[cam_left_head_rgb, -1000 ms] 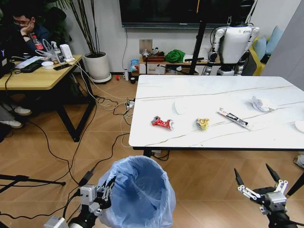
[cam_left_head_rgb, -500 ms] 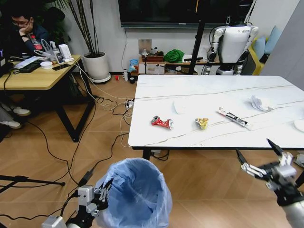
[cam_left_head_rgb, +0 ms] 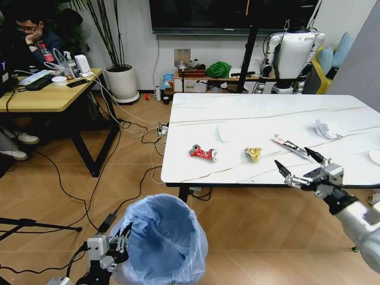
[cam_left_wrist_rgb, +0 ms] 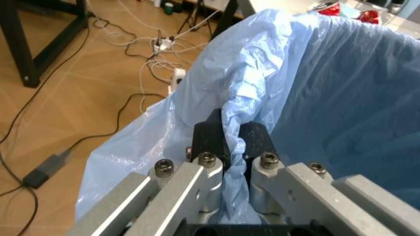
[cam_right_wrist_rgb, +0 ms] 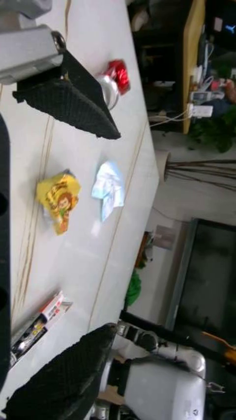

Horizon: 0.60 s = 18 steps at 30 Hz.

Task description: Pick up the trash bin and place the trash from the table into it.

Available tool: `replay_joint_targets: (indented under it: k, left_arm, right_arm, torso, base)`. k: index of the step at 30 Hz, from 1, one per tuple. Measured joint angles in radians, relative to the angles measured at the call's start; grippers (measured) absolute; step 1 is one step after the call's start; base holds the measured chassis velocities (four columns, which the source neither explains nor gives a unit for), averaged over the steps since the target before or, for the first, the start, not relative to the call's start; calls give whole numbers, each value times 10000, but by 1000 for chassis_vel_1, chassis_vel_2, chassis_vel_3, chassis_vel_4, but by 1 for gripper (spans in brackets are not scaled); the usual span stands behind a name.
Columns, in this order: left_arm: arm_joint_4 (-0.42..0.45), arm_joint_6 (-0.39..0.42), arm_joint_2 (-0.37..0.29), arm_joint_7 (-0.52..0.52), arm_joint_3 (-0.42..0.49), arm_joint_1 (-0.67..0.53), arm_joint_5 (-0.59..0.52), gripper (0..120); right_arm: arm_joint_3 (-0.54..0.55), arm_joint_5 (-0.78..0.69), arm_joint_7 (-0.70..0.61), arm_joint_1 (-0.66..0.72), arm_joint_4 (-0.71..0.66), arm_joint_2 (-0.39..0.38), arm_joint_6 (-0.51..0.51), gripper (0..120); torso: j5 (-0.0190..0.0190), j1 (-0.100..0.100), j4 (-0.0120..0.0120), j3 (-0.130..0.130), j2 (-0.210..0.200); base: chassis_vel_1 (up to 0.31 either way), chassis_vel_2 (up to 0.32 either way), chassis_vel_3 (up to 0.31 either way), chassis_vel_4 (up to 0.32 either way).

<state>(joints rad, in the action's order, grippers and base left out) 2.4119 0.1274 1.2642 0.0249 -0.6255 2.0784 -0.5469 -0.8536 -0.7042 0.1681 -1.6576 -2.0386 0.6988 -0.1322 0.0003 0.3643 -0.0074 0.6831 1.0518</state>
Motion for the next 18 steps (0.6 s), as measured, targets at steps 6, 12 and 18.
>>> replay_joint_targets:
  k: [6, 12, 18]
  left_arm:
    - [30, 7, 367, -62, -25, 155, -44, 0]
    - [60, 30, 462, -170, -2, 247, -80, 0]
    - [100, 29, 529, -269, 34, 387, -87, 0]
  right_arm:
    - [1452, -333, 321, 1475, 1445, -356, -142, 100]
    - [2651, -393, 455, 2473, 1858, -234, -187, 100]
    - [3955, -212, 670, 3603, 2342, 7, -366, 100]
  torso:
    - [-2, -4, -2, -4, -5]
    - [-3, -5, -3, -6, -9]
    - [-3, -6, -3, -8, -12]
  base:
    - [0, 0, 0, 0]
    - [0, 0, 0, 0]
    - [0, 0, 0, 0]
